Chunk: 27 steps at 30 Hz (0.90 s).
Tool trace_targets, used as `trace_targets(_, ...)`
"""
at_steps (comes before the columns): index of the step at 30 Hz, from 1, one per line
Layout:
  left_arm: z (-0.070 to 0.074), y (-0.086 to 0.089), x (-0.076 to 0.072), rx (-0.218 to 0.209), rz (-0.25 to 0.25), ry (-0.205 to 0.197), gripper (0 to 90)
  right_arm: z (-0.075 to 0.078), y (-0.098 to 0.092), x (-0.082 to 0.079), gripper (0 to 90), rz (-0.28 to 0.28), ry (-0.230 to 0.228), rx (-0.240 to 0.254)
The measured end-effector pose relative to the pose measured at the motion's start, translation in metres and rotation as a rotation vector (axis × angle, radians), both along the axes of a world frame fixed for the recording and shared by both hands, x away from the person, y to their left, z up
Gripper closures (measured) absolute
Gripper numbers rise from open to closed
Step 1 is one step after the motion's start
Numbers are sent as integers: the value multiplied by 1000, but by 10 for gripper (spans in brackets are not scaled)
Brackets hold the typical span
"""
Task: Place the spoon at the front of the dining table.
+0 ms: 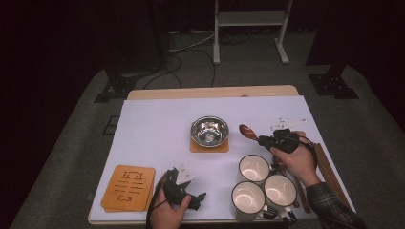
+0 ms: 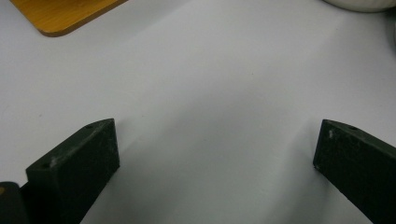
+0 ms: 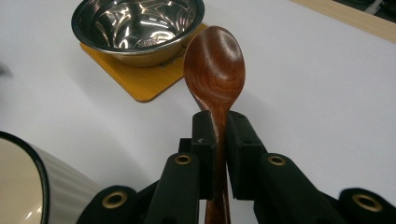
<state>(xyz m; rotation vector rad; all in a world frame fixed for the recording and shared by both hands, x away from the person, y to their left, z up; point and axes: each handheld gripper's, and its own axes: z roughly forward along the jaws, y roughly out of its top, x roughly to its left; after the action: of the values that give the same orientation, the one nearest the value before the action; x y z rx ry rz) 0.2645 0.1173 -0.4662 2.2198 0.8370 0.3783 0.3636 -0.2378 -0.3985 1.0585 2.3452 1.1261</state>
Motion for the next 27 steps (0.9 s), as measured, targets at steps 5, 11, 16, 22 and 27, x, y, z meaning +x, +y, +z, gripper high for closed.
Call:
trace_targets(5,0,0,0,0,0,1,0,0,1,0,817,0,7,1)
trace_targets(11,0,0,0,-1,1,2,0,1,2,3,817,6,5,2)
trace_targets(16,0,0,0,-2,1,3,0,2,5,5,817,11,8,0)
trace_targets(22,0,0,0,-2,1,3,0,3,8,8,817,23,9,-6)
trace_targets(27,0,0,0,-2,0,2,0,4,10,12,818,29,15,-5)
